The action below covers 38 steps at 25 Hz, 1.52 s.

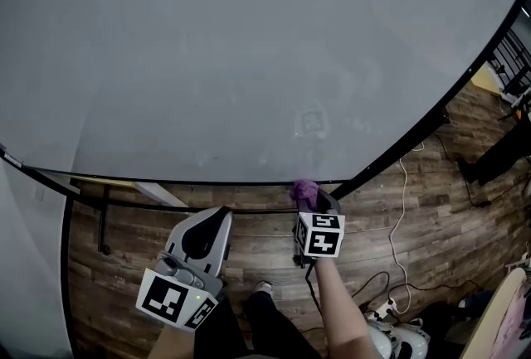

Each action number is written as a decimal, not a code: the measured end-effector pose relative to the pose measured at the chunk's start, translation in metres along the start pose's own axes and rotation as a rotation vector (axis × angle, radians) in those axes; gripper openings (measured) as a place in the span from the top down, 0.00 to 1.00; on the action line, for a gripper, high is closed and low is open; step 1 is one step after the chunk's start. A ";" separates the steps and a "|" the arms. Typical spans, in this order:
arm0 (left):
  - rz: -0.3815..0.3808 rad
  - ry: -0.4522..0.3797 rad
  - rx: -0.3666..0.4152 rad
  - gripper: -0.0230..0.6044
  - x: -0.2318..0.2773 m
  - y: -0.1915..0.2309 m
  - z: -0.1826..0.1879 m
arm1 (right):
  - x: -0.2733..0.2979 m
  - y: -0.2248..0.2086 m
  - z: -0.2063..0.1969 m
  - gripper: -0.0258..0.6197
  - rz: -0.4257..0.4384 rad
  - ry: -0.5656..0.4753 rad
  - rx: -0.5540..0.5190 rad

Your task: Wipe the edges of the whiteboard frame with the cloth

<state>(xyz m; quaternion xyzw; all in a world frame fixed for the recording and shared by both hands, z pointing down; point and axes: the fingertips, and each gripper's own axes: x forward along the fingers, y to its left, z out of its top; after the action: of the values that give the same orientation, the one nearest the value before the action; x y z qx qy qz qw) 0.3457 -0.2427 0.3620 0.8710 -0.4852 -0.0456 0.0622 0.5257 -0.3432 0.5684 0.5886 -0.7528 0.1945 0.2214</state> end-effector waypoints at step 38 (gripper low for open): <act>-0.032 0.000 0.015 0.94 0.030 -0.035 -0.002 | -0.027 -0.123 -0.013 0.81 -0.188 -0.016 0.216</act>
<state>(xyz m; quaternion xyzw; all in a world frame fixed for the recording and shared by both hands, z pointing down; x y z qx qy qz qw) 0.3912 -0.2502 0.3581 0.8790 -0.4717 -0.0432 0.0550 0.6520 -0.3426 0.5675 0.6786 -0.6707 0.2481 0.1679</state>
